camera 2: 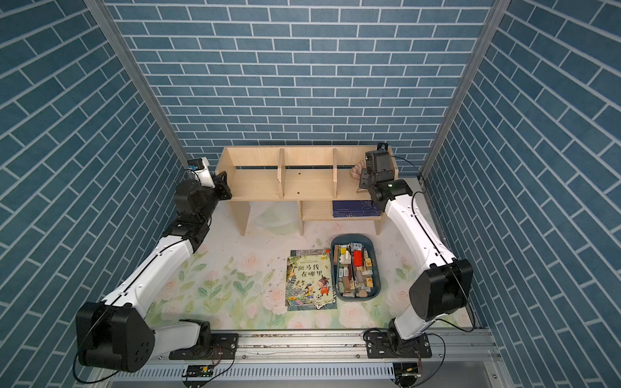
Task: Wipe the bookshelf clean with a cloth
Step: Wipe the dust from the shelf.
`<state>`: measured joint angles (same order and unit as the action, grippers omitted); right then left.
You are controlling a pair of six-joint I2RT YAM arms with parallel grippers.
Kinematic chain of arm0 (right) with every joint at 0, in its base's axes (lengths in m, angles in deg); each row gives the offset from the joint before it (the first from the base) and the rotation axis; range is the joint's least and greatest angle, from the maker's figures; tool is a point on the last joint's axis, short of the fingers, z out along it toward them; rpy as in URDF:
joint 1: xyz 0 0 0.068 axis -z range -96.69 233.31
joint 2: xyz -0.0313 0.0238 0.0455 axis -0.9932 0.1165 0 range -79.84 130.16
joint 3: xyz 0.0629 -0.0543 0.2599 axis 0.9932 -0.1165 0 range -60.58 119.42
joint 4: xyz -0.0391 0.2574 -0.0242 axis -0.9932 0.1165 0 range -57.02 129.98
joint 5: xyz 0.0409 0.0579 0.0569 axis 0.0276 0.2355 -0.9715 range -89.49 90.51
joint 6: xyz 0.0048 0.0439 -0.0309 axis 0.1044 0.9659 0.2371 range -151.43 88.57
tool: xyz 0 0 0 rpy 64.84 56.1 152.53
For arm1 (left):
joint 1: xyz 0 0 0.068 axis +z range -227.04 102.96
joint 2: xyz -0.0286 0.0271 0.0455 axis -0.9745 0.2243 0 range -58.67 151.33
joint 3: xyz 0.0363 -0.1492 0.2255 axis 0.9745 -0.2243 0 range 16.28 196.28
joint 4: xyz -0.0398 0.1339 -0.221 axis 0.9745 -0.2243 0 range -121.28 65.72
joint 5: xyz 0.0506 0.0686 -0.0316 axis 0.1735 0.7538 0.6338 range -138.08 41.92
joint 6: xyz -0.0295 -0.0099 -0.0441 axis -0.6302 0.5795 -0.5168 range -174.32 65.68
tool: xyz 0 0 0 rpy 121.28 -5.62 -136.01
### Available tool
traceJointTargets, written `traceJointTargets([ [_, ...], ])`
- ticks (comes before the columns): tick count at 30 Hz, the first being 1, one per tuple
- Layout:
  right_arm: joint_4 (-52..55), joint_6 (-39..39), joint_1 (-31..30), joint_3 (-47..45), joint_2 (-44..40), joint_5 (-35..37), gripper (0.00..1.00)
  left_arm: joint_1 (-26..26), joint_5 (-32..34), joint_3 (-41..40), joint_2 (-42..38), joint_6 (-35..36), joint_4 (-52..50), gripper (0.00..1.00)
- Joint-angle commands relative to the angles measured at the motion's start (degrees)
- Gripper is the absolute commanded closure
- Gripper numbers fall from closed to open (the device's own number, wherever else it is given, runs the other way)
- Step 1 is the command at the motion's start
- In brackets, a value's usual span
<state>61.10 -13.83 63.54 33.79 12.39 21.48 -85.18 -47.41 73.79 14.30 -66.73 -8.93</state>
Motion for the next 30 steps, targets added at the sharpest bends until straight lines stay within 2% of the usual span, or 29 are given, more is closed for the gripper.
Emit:
traceJointTargets([
  [1, -2.6, -0.9, -0.7, 4.7, 2.9, -1.4, 1.00, -2.8, -7.5, -2.1, 0.1, -4.3, -4.1, 1.00],
  [5, -2.8, -1.1, -2.4, 12.6, 6.9, -4.1, 1.00, -2.8, -7.8, -2.1, 0.1, -4.1, -4.0, 1.00],
  [8, -0.6, -2.6, -5.4, 19.1, 10.3, -3.1, 1.00, -2.8, -7.8, -2.1, 0.2, -4.1, -4.0, 1.00],
  [11, 0.3, -3.3, -8.0, 20.7, 11.1, -2.2, 1.00, -2.8, -7.9, -2.2, 0.1, -4.0, -4.0, 1.00],
  [14, 0.4, -2.8, -9.3, 16.8, 9.4, -1.3, 1.00, -2.9, -7.9, -2.2, -0.1, -4.1, -4.0, 1.00],
  [22, -5.7, -0.2, -8.9, -8.7, -3.6, -0.2, 1.00, -2.8, -8.1, -2.2, -0.1, -4.4, -3.9, 1.00],
  [27, -5.3, 0.1, -3.9, -11.5, -5.4, -1.4, 1.00, -2.9, -8.3, -2.3, 0.1, -4.5, -3.8, 1.00],
  [30, -3.9, -0.5, -1.2, -7.2, -4.7, -1.0, 1.00, -2.9, -8.5, -2.2, 0.1, -4.4, -3.8, 1.00],
])
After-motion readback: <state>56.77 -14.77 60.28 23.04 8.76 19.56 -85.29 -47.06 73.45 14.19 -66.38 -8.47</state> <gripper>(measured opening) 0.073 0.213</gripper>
